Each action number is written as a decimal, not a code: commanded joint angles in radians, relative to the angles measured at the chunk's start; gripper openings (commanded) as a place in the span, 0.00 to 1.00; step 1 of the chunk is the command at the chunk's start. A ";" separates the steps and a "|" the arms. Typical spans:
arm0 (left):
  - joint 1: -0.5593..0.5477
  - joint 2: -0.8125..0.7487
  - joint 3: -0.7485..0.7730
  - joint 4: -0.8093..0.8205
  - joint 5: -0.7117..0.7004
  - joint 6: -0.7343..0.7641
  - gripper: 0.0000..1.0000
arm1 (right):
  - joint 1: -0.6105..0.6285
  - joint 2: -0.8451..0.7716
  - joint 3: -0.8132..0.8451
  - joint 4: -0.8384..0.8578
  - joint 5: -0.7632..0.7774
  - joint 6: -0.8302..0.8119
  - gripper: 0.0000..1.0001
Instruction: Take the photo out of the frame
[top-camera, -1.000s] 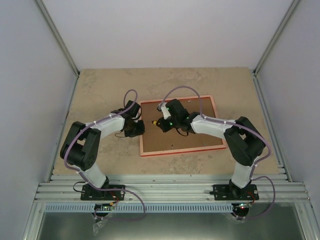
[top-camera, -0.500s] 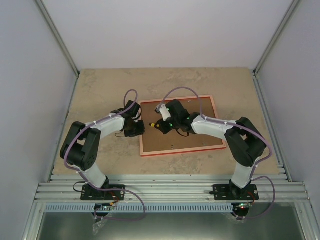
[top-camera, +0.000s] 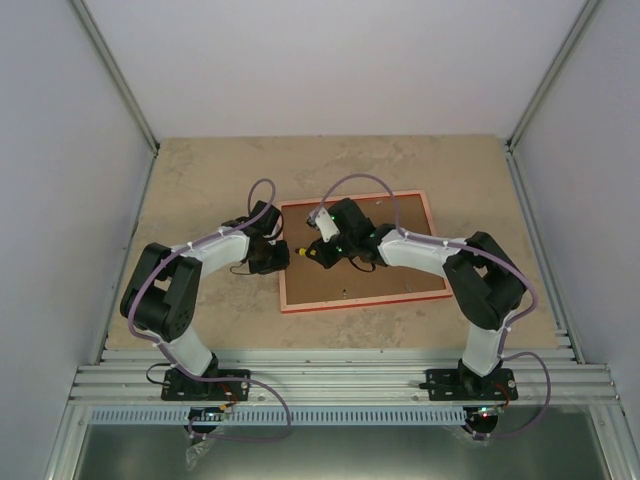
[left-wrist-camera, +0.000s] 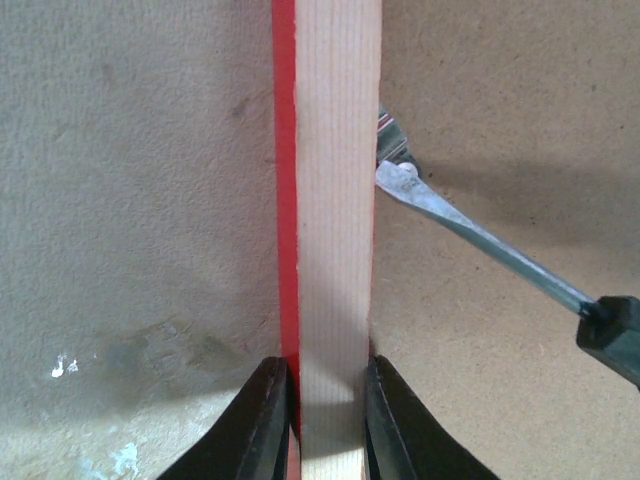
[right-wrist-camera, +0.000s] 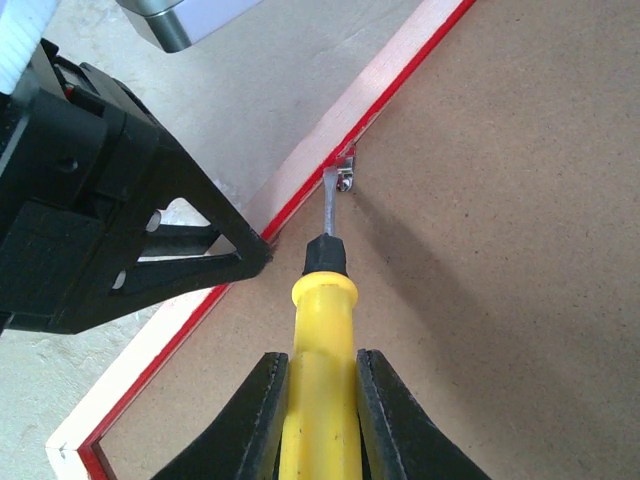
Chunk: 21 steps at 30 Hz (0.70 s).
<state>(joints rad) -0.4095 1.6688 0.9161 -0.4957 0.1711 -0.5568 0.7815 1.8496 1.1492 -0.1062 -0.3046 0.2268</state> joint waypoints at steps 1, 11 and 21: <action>-0.003 0.048 -0.036 -0.049 0.006 0.014 0.17 | 0.007 0.029 0.030 0.015 -0.010 -0.007 0.00; -0.003 0.052 -0.040 -0.046 0.016 0.018 0.17 | 0.006 0.034 0.026 0.038 0.057 0.026 0.01; -0.003 0.052 -0.041 -0.040 0.012 0.010 0.17 | 0.012 0.004 0.013 -0.001 0.013 0.023 0.00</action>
<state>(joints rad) -0.4095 1.6691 0.9161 -0.4950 0.1741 -0.5537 0.7830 1.8713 1.1641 -0.0937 -0.2760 0.2401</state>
